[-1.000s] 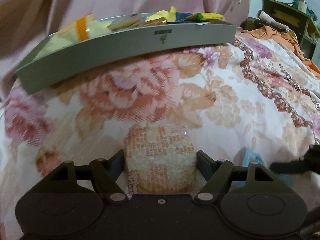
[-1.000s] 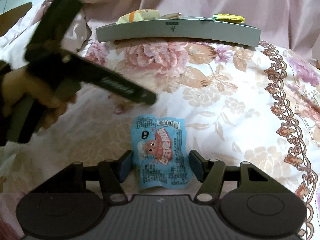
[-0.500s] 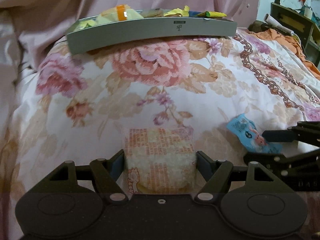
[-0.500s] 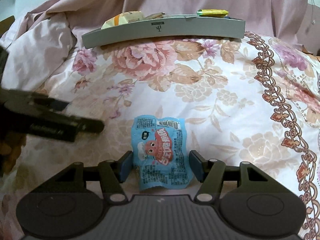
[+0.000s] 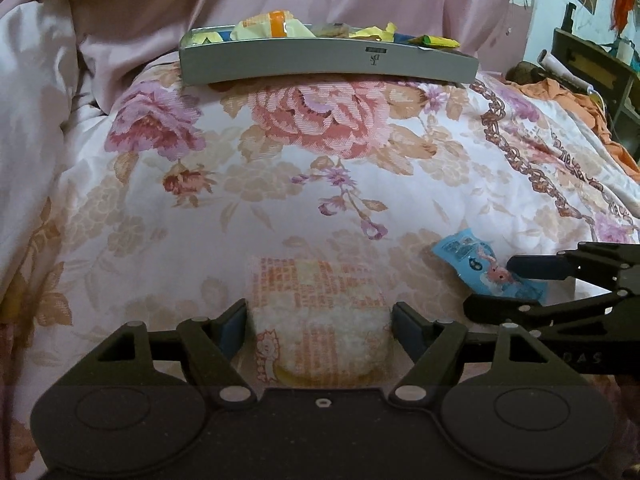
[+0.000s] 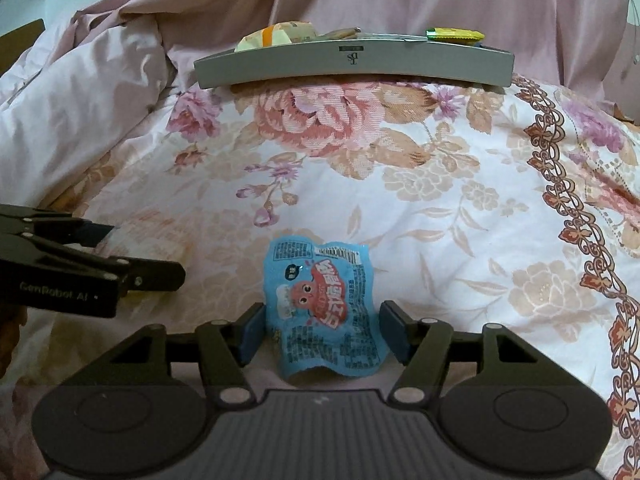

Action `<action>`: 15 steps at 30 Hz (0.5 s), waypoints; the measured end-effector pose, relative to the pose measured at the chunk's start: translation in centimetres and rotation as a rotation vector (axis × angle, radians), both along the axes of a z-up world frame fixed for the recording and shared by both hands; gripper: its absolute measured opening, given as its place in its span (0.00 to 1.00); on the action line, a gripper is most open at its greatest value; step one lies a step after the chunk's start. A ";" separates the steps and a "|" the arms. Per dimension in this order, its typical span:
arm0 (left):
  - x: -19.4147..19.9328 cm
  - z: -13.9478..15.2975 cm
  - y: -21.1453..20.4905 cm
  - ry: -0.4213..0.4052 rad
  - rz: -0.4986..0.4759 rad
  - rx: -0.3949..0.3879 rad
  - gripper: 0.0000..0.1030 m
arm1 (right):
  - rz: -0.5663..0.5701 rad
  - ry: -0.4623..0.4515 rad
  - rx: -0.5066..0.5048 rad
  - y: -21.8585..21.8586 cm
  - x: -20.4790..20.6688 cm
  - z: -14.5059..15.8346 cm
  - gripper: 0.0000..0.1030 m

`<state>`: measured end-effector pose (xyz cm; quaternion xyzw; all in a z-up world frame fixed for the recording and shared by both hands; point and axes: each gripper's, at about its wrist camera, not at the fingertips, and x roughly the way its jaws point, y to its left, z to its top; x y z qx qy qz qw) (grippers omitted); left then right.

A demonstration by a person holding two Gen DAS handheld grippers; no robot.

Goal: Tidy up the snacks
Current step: 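Lift cracker pack and blue packet and carry both over the grey tray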

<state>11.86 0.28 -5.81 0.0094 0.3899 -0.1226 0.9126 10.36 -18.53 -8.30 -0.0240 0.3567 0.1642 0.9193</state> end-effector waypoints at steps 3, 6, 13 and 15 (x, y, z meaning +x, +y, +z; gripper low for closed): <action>0.0 -0.1 -0.2 0.000 -0.017 0.001 0.83 | -0.002 -0.024 -0.020 0.3 -0.1 0.1 0.68; 0.1 -0.3 -0.5 0.004 -0.049 0.009 0.89 | -0.007 -0.028 -0.012 0.3 0.2 0.1 0.73; 0.3 -0.4 -0.6 0.000 -0.078 0.033 0.89 | -0.014 -0.010 -0.005 -0.1 0.9 -0.6 0.81; 0.2 -0.4 -0.8 -0.008 -0.085 0.056 0.87 | -0.003 -0.019 -0.026 0.1 0.9 -0.6 0.81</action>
